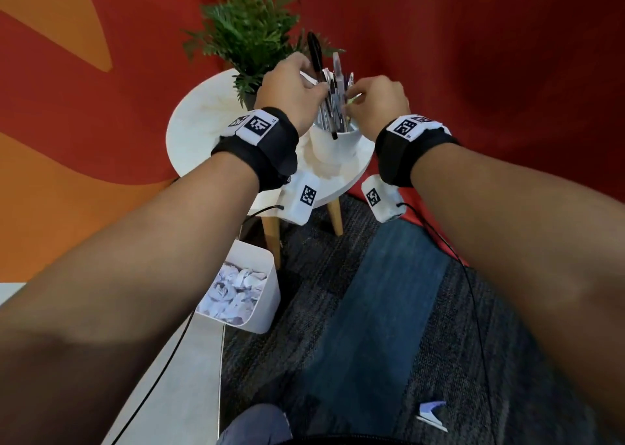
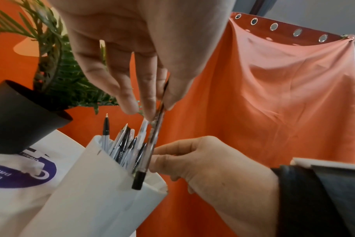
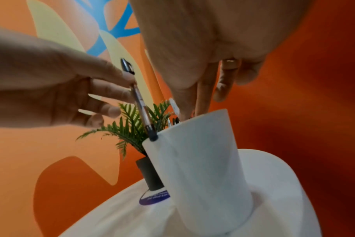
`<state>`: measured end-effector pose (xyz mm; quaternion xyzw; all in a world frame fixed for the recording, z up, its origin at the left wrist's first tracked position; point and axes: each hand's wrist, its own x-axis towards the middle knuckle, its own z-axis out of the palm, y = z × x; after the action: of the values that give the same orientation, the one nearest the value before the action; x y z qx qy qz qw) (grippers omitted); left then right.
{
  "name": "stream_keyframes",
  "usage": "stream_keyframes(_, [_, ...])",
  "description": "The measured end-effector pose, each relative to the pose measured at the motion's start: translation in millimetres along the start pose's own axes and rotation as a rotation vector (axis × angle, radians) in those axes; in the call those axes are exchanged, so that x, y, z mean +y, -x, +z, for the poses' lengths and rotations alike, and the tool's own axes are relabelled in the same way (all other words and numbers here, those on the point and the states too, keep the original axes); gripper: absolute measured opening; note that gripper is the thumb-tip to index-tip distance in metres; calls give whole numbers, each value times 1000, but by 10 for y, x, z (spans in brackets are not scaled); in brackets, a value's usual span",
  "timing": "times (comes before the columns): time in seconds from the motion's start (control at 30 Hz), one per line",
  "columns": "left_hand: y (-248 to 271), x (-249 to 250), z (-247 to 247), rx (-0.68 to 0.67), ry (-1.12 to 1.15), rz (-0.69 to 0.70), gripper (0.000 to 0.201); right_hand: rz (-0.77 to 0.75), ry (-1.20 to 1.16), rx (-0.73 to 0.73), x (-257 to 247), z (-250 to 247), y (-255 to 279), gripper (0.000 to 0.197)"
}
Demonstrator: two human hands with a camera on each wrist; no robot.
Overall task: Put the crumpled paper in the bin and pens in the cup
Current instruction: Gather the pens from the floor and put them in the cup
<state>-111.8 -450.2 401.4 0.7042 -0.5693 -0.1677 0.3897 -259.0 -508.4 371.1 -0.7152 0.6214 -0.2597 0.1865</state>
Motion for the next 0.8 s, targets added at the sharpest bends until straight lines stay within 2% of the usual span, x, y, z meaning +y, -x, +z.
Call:
stream_keyframes(0.07, [-36, 35, 24, 7, -15, -8, 18, -3, -45, -2, 51, -17, 24, 29])
stream_keyframes(0.17, [-96, 101, 58, 31, -32, -11, 20, -79, -118, 120, 148, -58, 79, 40])
stream_keyframes(0.27, [-172, 169, 92, 59, -49, -16, 17, -131, -173, 248, 279, -112, 225, 34])
stream_keyframes(0.37, [-261, 189, 125, 78, -67, -2, 15, -149, -231, 313, 437, -130, 451, 28])
stream_keyframes(0.47, [-299, 143, 187, 51, -127, -23, 16, -130, -264, 290, 636, -90, 679, 24])
stream_keyframes(0.57, [-235, 49, 303, -31, -198, -90, 17, -100, -274, 241, 864, -70, 888, 23])
stream_keyframes(0.67, [-128, -6, 363, -80, -249, -125, 37, -86, -320, 205, 1065, -76, 1119, 21])
stream_keyframes(0.73, [30, 87, 386, -29, -248, -102, 45, -89, -356, 174, 1294, -124, 1333, 20])
stream_keyframes(0.8, [261, 240, 392, 63, -213, -36, 39, -99, -350, 140, 1576, -202, 1591, 17])
